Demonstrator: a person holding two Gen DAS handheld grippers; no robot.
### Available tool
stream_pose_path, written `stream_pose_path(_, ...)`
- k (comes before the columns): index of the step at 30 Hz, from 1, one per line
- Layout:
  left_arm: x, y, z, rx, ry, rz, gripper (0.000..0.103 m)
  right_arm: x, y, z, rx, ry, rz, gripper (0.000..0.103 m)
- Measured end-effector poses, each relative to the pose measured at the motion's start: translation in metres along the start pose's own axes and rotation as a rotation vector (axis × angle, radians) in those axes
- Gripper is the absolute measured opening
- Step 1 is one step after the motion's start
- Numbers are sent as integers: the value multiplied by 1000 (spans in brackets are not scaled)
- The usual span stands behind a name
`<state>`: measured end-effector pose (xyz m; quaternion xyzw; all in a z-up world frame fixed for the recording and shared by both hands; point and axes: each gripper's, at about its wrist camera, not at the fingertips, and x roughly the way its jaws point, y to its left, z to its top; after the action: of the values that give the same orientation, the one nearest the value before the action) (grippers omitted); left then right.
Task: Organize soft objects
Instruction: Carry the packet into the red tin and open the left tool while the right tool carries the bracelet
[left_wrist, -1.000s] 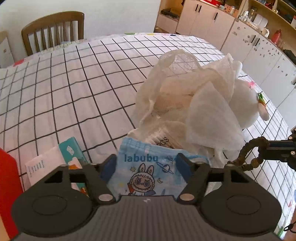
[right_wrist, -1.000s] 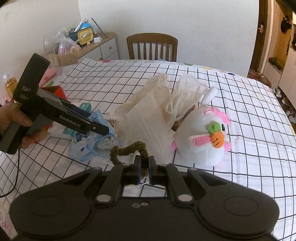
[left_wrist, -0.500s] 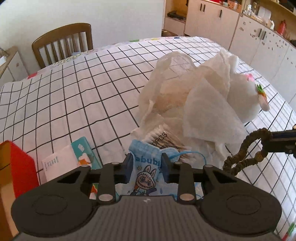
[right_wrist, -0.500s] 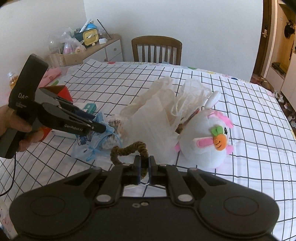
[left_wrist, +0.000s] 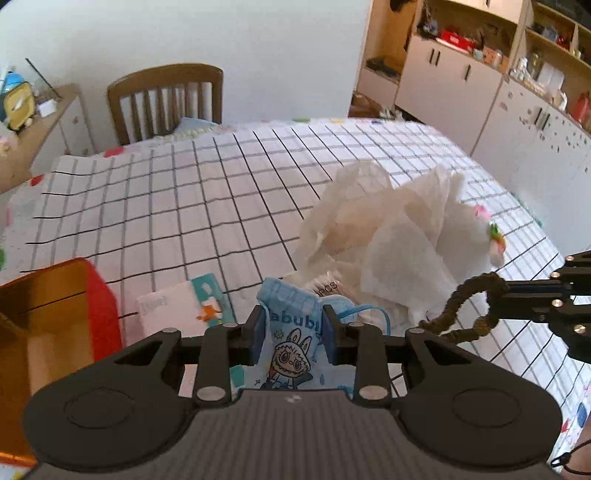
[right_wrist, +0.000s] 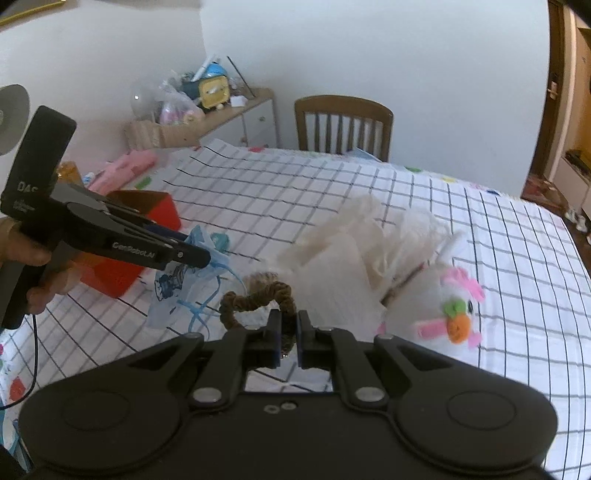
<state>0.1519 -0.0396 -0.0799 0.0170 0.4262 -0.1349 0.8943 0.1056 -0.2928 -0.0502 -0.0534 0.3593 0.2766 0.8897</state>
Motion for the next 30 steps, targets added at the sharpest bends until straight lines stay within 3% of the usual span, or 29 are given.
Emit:
stream_pose_path(11,-59,31,2,-80,-72,56,31,3,34,45,-74,-41,104,7)
stream_pose_path(21,-95,96,-2,-150,-107,163,31,29,91,89,-123,-59,205,7)
stream_pose_path(30,-102,157,-13,-210,-94,217,31,66,152,114,-188,-32,251,7)
